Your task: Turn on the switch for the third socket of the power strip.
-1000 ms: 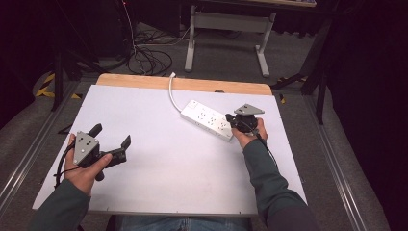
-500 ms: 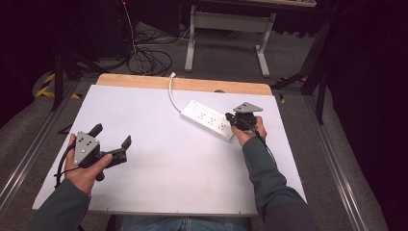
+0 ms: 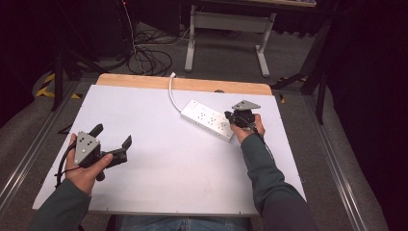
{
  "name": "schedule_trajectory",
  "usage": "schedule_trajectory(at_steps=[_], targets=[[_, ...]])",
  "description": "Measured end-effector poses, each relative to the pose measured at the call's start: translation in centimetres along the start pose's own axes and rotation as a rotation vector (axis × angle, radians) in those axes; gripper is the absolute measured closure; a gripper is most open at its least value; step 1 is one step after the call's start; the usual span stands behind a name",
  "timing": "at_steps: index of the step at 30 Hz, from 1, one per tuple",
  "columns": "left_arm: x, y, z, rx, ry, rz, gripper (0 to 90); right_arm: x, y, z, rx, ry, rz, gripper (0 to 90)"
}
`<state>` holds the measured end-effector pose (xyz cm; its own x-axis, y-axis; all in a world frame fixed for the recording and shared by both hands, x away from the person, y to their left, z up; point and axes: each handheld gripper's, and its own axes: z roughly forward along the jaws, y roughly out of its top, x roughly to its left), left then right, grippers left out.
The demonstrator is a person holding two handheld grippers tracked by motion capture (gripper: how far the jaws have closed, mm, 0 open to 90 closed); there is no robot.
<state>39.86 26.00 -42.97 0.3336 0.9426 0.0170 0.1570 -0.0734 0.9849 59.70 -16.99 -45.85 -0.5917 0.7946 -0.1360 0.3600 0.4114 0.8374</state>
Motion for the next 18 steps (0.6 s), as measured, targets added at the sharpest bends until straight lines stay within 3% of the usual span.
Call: schedule_trajectory(at_steps=[18], targets=[[0.0, 0.0, 0.0, -0.001, 0.001, -0.004, 2.3, 0.1, -0.3, 1.3, 0.037, 0.001, -0.013, 90.0]])
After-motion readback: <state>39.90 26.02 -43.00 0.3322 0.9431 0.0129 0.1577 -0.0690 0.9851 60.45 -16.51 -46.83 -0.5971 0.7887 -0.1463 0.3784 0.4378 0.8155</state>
